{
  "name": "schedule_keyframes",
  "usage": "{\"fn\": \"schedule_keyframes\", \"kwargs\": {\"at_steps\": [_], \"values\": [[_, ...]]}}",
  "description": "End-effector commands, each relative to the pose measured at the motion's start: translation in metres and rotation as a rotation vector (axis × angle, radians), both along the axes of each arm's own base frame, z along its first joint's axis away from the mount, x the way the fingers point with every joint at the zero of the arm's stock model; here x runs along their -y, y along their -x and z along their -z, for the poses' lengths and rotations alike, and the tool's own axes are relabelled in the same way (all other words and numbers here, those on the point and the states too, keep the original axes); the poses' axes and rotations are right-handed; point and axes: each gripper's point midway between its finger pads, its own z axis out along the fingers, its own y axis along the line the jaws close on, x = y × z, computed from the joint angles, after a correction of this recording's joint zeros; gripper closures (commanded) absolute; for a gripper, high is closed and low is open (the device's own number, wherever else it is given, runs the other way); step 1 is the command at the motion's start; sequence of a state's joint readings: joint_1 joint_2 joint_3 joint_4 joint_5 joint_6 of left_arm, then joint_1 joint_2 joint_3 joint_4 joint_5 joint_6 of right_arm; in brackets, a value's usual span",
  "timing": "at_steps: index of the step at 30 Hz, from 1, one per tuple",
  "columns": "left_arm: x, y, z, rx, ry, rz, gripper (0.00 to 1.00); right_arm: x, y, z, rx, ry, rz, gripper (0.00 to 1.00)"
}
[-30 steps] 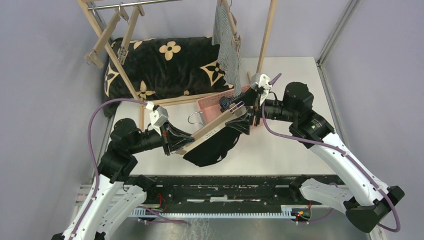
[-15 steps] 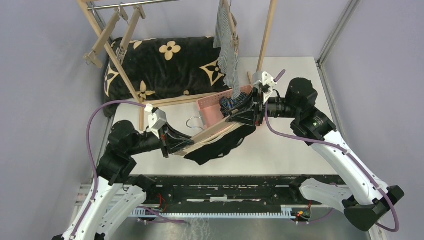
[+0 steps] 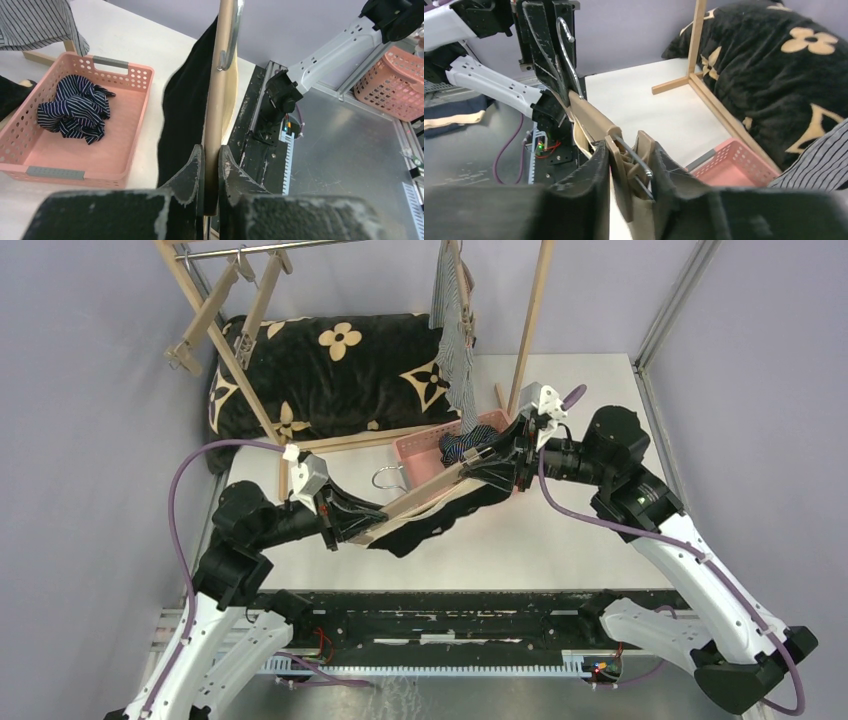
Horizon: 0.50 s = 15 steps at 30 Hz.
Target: Remove the underwear clipped to the hanger
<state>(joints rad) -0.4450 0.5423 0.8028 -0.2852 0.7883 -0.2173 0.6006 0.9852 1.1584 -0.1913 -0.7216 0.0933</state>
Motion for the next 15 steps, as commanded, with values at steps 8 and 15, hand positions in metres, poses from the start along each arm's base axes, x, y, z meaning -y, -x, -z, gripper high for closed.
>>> {"fn": "schedule_keyframes", "kwargs": {"at_steps": [8,15], "values": [[0.002,-0.010,-0.013,0.024,0.049,-0.028,0.97,0.004,0.031,-0.041,0.107,-0.079,-0.099,0.92],[0.006,0.008,-0.025,0.089,0.091,0.067,0.97,-0.004,0.042,-0.046,0.086,-0.101,-0.207,0.46]]}}
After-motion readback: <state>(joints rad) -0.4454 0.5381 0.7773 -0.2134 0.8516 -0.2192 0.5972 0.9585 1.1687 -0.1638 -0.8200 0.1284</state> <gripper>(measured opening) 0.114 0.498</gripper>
